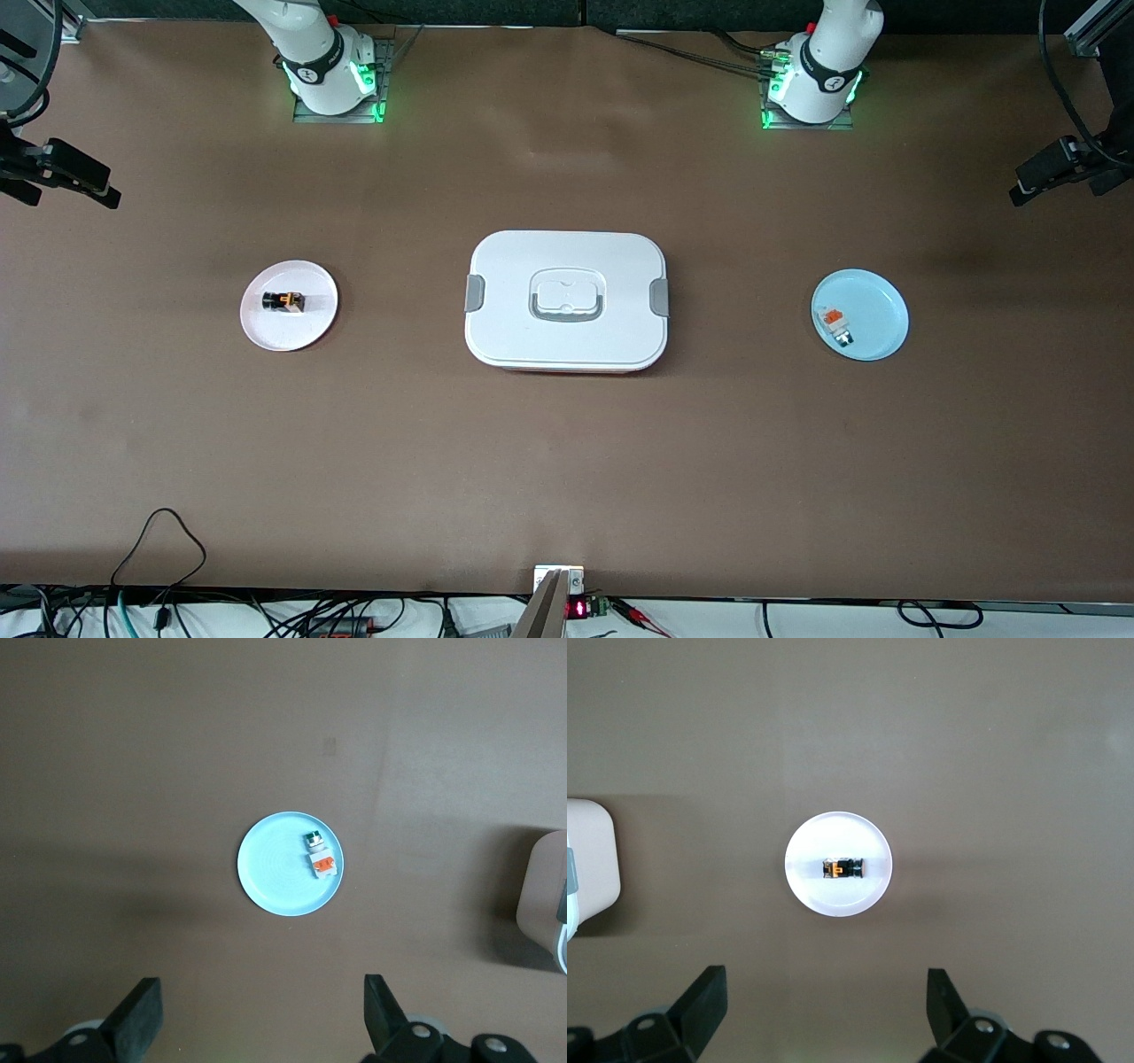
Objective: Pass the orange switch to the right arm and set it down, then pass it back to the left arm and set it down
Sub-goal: 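Reach the right gripper back toward the switch on the white plate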
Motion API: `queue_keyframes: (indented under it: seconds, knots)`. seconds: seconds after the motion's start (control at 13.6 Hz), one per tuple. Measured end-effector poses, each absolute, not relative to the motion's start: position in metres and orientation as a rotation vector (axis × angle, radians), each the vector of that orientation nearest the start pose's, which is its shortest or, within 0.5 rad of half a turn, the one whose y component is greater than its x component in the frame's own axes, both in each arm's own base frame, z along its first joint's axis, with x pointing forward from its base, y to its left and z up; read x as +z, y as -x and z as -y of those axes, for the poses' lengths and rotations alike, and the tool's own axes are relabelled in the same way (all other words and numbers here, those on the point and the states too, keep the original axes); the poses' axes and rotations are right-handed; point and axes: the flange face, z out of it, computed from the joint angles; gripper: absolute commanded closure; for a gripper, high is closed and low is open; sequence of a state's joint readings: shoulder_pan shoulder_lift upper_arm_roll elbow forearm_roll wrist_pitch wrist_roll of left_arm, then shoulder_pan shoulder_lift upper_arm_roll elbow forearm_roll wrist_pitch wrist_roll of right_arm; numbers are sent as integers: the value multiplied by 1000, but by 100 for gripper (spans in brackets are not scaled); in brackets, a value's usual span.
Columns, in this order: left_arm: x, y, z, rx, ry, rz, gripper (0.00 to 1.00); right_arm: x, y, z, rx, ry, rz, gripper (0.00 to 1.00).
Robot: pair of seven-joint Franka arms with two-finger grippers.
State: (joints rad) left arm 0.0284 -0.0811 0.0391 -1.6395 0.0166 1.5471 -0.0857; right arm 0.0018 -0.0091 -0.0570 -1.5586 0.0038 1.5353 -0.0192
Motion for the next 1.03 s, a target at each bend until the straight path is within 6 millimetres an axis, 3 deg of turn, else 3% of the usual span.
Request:
queue_keyframes:
  seconds: [0.37,1.03]
  knots:
    - [631,-525,-38,26,3117,254,0,622,-552,27,61,3135,-49,0]
    - [631,-525,-38,29,3117,254,0,537,-587,12,305,3125,-9,0]
